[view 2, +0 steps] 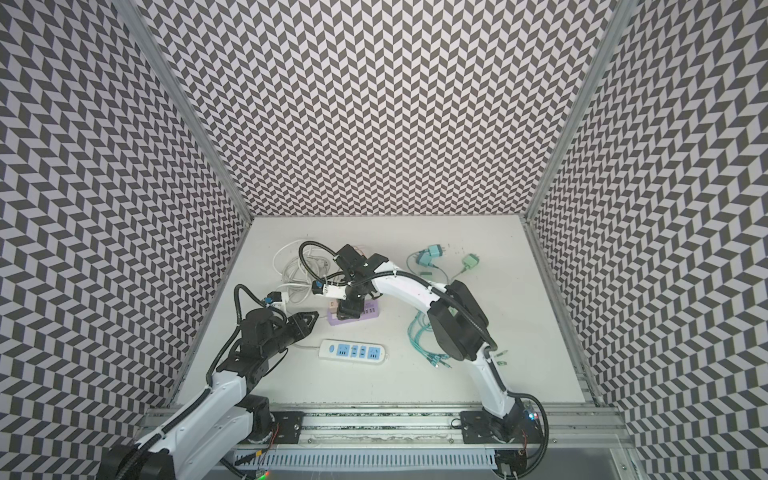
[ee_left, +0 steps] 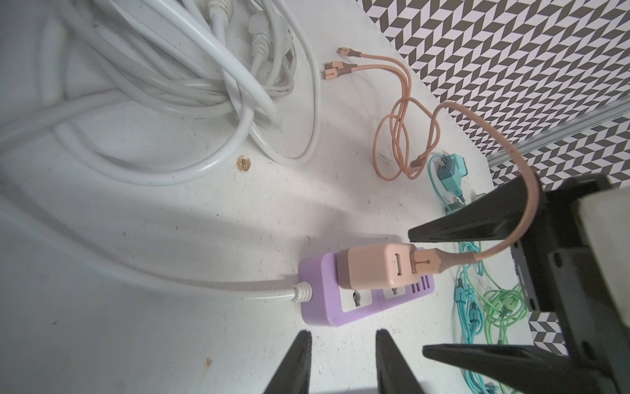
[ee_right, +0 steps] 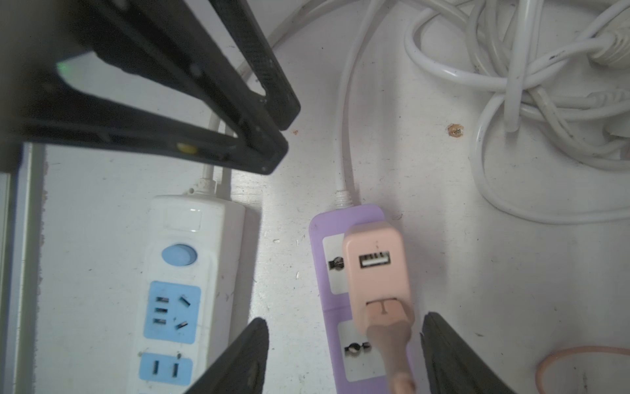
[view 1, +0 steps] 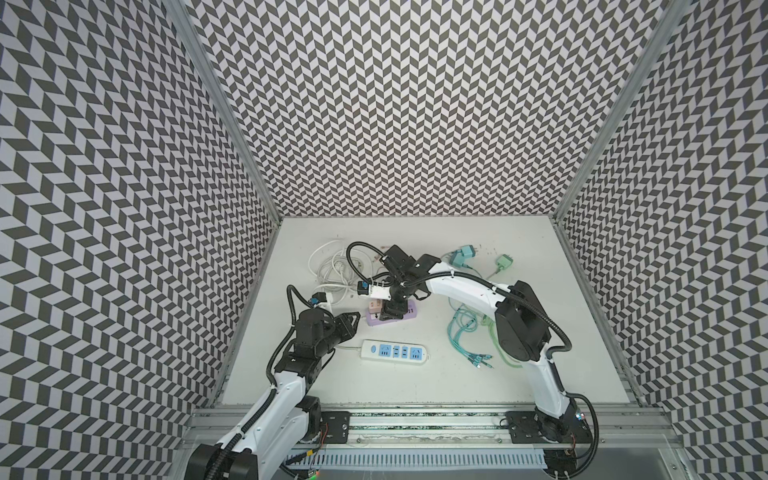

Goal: Insert the plug
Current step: 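Lower the pink charger prongs into the purple strip's socket with the right gripper, then open the right gripper and lift it off the plugged pink charger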

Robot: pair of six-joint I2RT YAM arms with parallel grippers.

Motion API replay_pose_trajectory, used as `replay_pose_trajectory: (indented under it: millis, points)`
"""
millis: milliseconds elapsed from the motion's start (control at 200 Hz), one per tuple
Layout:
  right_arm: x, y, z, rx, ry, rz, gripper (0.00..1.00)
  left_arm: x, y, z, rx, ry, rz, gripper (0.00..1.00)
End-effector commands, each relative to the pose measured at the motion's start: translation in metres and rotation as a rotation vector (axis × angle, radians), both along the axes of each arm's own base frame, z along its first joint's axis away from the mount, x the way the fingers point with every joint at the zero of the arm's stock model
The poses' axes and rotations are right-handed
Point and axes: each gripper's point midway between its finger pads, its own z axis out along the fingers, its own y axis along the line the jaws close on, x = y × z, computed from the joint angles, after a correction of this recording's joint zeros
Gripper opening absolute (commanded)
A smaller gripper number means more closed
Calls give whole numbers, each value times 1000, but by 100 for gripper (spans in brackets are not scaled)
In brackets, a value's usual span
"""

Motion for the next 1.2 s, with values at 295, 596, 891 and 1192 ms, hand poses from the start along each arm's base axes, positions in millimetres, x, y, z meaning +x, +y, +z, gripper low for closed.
replay_pose_trajectory:
  millis: [295,596,891,1192]
  points:
    - [-12,-28,21,57,2,-37,79,9,0,39,-10,-71,-1,51]
    - [-16,-57,48,178,6,-123,79,9,-2,56,4,-95,-20,61]
    - [31,-118,87,329,-56,-507,78,9,-5,72,17,-118,-49,68]
    - [73,-191,94,358,-175,-917,78,9,-9,87,17,-140,-81,68]
